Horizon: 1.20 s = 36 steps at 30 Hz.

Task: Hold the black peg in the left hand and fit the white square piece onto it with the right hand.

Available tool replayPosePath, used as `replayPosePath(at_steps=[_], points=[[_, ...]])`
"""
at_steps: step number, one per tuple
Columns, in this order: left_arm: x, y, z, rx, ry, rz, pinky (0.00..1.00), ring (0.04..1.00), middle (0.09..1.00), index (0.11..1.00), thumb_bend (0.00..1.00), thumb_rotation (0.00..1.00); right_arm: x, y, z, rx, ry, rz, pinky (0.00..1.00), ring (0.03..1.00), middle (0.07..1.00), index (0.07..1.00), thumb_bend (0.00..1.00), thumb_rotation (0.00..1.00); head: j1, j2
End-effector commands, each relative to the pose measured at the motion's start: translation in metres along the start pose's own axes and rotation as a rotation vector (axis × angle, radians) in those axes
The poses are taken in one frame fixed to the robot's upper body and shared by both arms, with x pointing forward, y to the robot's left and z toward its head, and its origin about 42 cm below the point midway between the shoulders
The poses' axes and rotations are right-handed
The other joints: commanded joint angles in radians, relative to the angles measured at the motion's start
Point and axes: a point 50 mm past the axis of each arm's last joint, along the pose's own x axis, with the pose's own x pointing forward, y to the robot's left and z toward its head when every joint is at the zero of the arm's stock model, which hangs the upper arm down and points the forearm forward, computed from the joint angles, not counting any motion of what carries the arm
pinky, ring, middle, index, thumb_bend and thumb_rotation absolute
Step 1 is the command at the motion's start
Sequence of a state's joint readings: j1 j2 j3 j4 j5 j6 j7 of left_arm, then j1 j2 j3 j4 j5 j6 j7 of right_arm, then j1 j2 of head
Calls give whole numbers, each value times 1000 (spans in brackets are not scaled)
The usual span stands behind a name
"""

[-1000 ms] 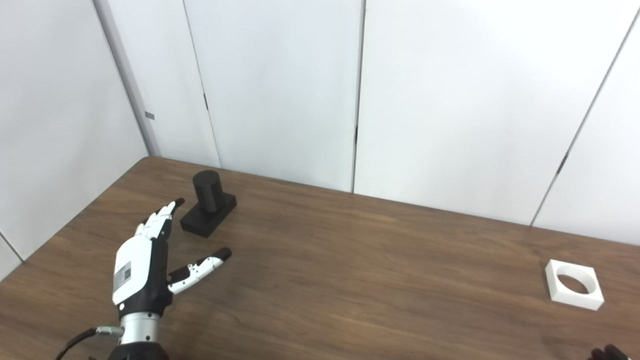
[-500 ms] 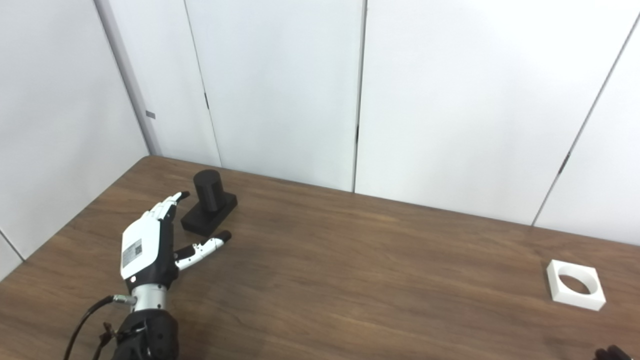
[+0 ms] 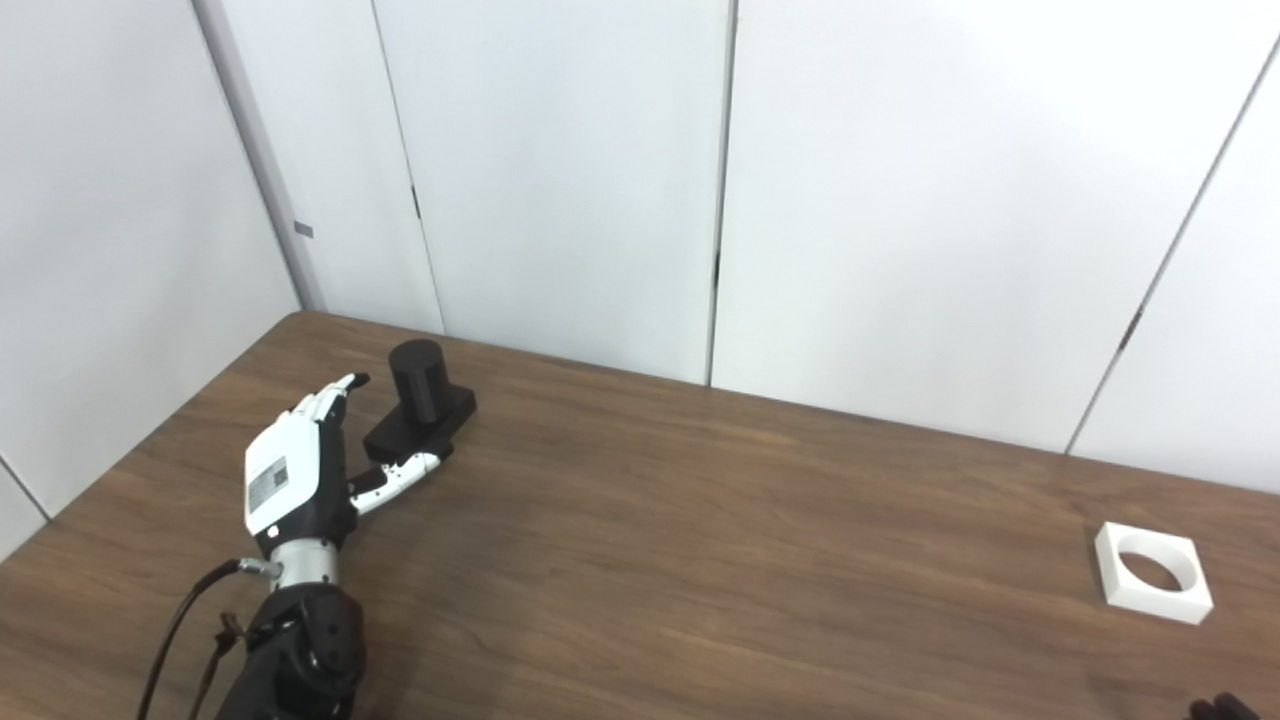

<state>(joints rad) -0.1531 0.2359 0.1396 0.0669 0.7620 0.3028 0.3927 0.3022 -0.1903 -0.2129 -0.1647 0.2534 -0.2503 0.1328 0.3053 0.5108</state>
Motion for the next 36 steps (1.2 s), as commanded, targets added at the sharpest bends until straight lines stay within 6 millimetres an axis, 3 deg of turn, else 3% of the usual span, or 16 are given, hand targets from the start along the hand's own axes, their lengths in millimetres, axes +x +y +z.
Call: replayPosePath(at_steps=[1,15,21,25,30,36], points=[[19,11,12,-4,-27,71,948,909,883,847,952,631,-5,1,-8,5,20,2,825,875,864,865,758,889,0,3],[38,-7,3,148,68,6,924,910,890,837,929,661,-5,-1,-9,0,20,2,829,880,870,874,776,891,2,5],[44,-16,-3,184,80,-17,895,901,884,817,934,626,-7,-1,-8,6,29,-7,801,862,855,857,793,880,-2,9],[50,-21,-6,231,79,-25,907,907,888,815,937,648,-7,0,-7,6,27,-8,785,854,845,852,801,872,-3,10],[59,-25,-6,319,61,-52,994,972,936,830,934,722,-8,0,-6,-3,25,-7,793,855,847,853,804,880,-3,12],[69,-28,0,372,59,-57,1000,1000,968,820,956,728,-7,0,-6,-6,30,-9,818,863,848,852,814,886,-2,12]])
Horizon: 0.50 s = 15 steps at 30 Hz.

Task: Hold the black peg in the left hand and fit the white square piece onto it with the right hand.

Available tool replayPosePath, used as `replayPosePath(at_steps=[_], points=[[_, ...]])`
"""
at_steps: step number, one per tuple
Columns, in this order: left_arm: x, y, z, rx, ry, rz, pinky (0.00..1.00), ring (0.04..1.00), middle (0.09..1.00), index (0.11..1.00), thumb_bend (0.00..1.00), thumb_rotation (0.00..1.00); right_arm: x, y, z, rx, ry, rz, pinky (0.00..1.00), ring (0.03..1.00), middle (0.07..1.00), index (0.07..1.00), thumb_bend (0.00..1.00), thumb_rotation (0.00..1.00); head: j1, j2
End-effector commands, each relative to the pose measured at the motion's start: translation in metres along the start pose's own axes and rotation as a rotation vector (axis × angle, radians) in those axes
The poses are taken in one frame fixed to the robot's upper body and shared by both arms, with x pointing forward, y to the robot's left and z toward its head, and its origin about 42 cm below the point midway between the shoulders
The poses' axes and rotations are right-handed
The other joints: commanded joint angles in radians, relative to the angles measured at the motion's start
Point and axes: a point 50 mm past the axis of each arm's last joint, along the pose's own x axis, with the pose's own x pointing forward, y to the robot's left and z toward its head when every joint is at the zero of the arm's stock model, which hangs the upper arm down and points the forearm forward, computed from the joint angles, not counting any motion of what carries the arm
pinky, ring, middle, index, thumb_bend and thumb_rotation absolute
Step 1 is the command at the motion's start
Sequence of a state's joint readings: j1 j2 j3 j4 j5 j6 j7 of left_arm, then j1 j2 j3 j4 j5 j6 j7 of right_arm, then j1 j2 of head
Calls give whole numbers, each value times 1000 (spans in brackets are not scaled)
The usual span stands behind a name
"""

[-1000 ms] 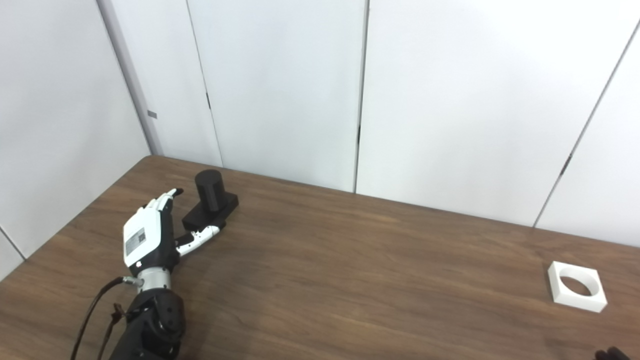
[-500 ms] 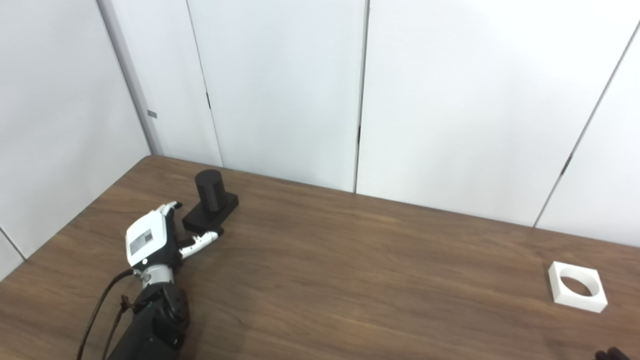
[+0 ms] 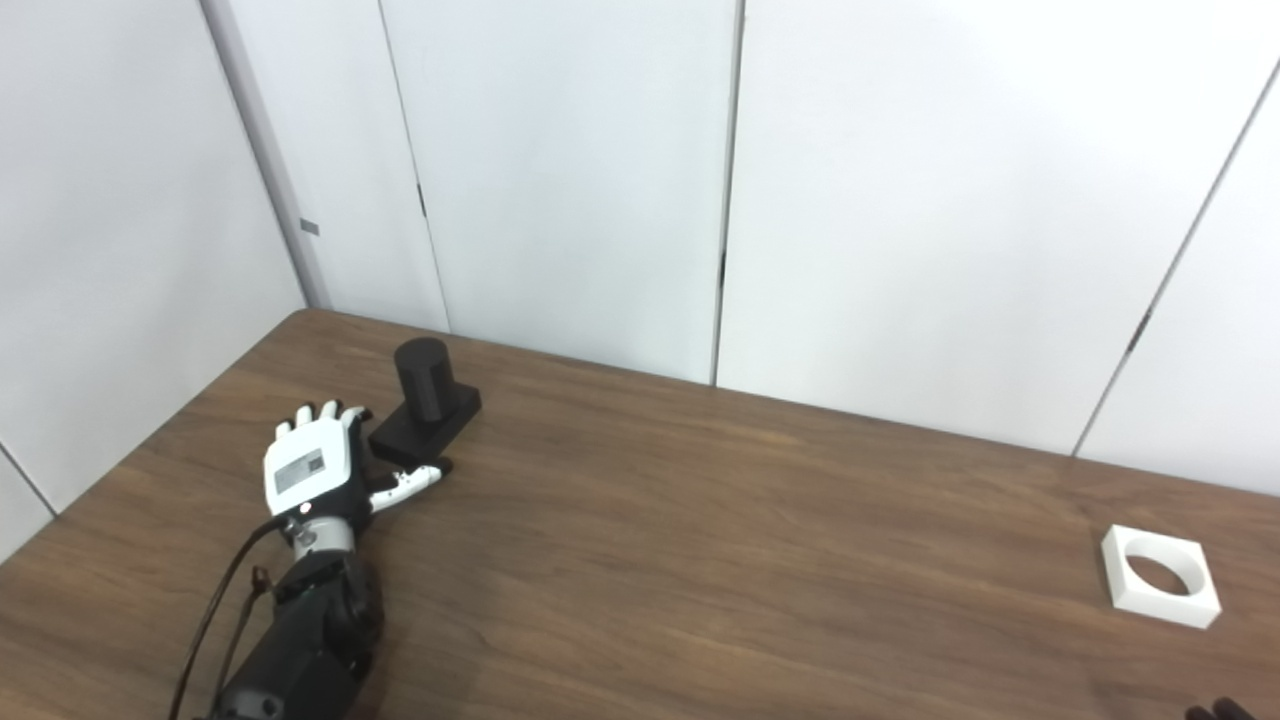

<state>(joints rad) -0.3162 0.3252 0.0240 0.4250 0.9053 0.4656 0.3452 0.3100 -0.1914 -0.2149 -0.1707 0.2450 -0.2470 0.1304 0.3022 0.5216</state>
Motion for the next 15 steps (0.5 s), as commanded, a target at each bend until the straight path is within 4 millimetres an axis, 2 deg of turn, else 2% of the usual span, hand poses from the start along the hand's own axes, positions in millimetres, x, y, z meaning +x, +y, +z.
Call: replayPosePath(at_steps=[1,12,15], points=[[22,25,14,10,-19,89,1000,1000,969,819,958,726,-5,1,-6,4,23,-6,823,865,849,853,815,886,1,1],[37,24,25,-4,14,71,1000,1000,957,806,969,710,-5,2,-8,20,20,-3,816,865,855,858,820,870,-5,2],[38,24,28,-17,17,76,1000,988,931,741,949,682,-6,3,-8,21,19,-6,804,857,848,855,821,868,-5,2]])
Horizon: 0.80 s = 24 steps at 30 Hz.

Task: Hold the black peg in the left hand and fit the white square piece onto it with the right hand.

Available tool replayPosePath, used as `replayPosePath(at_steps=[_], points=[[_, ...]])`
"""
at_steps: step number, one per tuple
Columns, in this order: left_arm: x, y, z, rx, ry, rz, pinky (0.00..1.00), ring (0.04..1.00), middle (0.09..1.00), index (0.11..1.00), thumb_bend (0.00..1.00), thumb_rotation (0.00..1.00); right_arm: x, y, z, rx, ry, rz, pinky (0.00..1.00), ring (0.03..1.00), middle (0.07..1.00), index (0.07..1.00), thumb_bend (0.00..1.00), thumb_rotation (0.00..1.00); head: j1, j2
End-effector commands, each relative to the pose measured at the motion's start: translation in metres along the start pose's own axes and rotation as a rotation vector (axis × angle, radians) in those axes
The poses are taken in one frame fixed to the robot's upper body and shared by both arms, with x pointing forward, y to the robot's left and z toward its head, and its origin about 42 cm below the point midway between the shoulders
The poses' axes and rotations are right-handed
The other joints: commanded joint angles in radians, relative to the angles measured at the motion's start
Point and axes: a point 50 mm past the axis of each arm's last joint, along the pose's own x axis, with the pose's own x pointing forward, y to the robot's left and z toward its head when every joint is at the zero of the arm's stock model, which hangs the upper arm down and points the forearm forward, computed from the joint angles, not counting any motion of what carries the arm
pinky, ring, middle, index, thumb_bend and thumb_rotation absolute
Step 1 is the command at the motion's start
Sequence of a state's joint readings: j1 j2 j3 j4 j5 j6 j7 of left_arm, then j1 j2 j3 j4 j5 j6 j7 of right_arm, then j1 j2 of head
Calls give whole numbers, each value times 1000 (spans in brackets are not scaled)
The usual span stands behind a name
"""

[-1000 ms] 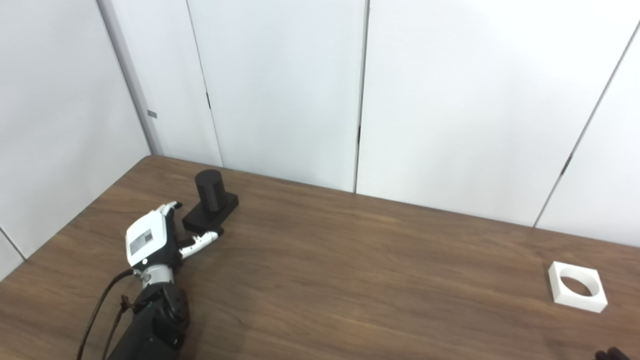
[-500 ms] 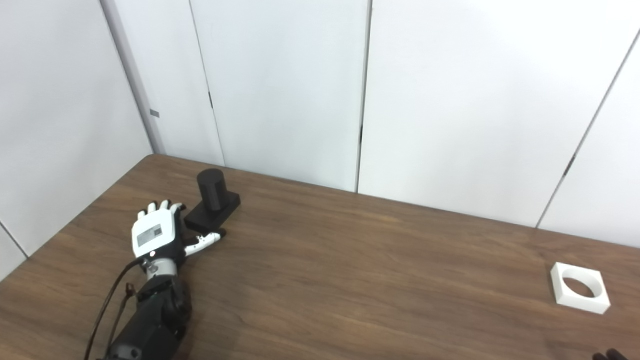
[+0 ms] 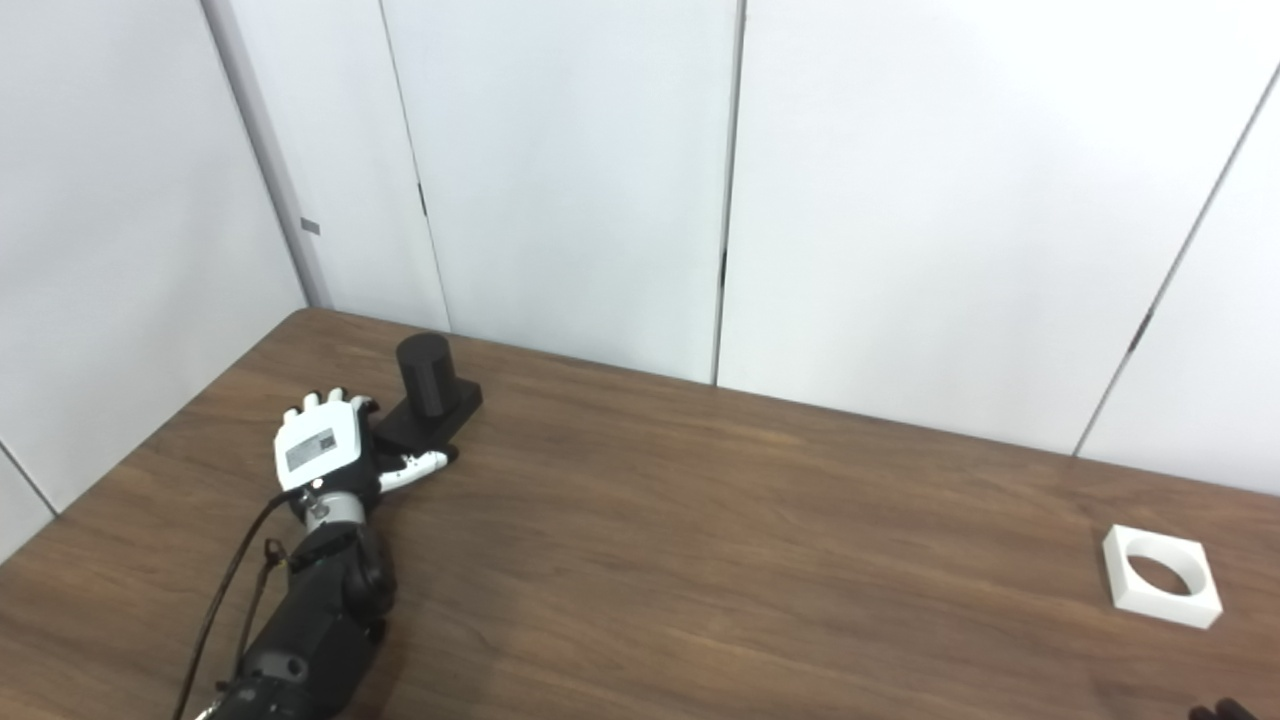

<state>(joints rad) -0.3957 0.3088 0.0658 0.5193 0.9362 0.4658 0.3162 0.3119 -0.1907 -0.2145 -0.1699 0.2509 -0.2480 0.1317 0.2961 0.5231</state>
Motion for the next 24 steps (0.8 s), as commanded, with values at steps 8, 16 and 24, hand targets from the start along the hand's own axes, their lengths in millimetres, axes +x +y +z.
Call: replayPosePath(at_steps=[8,16,24], points=[[14,23,18,-96,-28,159,1000,904,794,517,830,397,-5,3,-6,8,12,-5,788,848,843,853,814,869,-3,3],[12,22,15,-196,-49,181,1000,856,721,477,525,56,-5,4,-6,23,11,1,779,849,847,849,826,860,-3,3],[11,22,12,-190,-60,181,1000,840,716,478,525,55,-4,6,-5,19,12,1,792,863,860,859,822,866,-22,10]])
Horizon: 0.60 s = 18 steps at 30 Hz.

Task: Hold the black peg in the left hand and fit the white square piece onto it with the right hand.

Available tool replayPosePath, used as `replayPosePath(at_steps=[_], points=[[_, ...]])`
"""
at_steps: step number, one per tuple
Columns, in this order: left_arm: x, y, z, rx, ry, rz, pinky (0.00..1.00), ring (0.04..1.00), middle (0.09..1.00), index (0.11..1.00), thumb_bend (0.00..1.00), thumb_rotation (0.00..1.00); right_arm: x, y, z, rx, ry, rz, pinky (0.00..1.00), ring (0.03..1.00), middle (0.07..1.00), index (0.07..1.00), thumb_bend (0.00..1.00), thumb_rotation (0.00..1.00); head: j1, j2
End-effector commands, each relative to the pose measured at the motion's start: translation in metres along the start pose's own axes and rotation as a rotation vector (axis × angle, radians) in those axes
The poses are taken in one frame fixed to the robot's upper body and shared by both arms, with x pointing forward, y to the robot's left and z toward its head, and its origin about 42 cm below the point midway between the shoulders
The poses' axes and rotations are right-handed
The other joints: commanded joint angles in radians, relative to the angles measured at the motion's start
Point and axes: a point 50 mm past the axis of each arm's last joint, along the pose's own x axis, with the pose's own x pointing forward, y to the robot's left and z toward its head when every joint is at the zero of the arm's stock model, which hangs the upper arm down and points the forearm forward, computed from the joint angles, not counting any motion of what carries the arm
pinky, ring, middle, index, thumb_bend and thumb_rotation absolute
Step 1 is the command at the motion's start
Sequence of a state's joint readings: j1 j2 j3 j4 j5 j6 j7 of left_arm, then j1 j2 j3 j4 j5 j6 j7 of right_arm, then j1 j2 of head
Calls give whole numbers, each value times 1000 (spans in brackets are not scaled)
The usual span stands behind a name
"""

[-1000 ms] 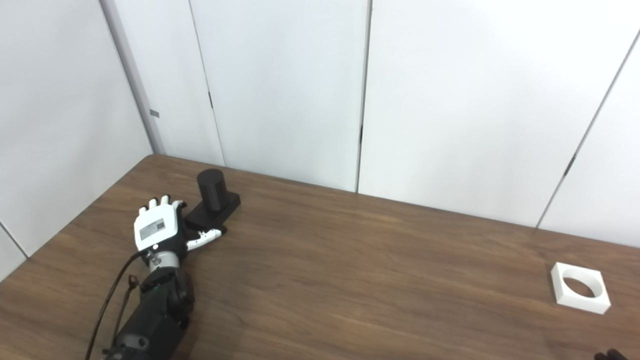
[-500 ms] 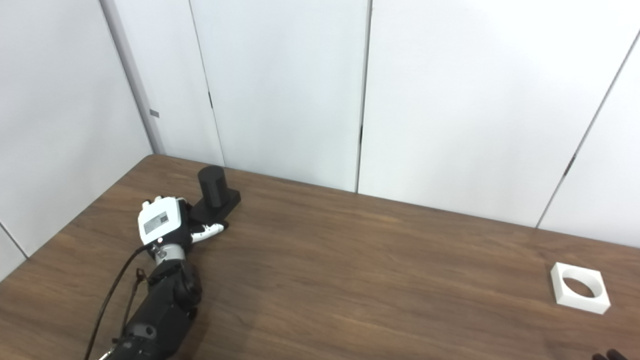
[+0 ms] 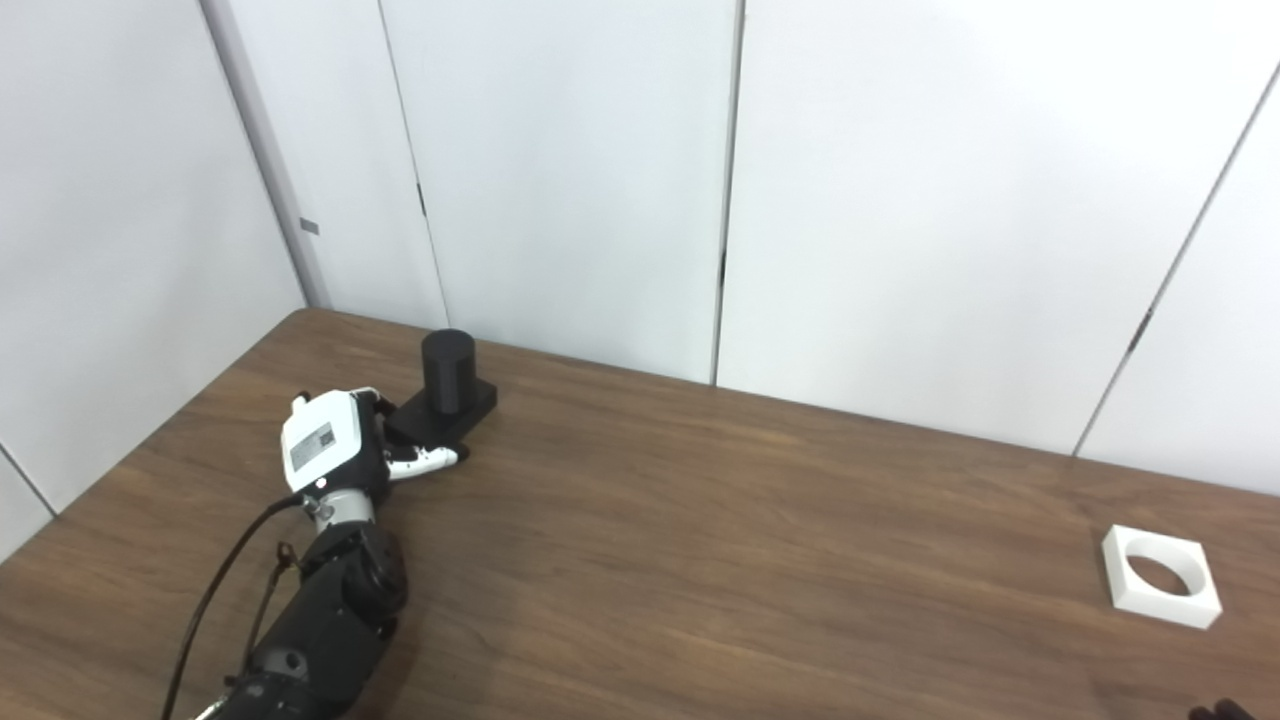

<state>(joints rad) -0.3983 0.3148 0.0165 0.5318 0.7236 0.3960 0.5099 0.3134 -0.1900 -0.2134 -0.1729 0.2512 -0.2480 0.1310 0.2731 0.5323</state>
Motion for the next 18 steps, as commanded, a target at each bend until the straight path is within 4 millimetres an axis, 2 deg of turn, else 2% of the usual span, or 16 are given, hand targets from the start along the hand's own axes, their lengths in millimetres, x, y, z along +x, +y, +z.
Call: replayPosePath(at_steps=[1,6,12,18], points=[[16,21,8,-14,-50,89,1000,837,717,478,525,55,-4,6,-6,20,12,3,799,870,861,859,823,863,-5,2],[4,20,4,-14,-101,63,957,818,719,479,524,54,-4,7,-5,-6,17,10,837,892,879,879,829,885,-28,9],[-27,24,4,-99,-225,1,948,831,745,482,523,55,-4,11,-2,-7,0,39,983,966,936,930,835,909,-63,21],[-58,29,11,-148,-350,-70,965,845,761,484,522,54,-4,15,-1,-17,9,36,1000,991,969,955,828,930,-97,34]])
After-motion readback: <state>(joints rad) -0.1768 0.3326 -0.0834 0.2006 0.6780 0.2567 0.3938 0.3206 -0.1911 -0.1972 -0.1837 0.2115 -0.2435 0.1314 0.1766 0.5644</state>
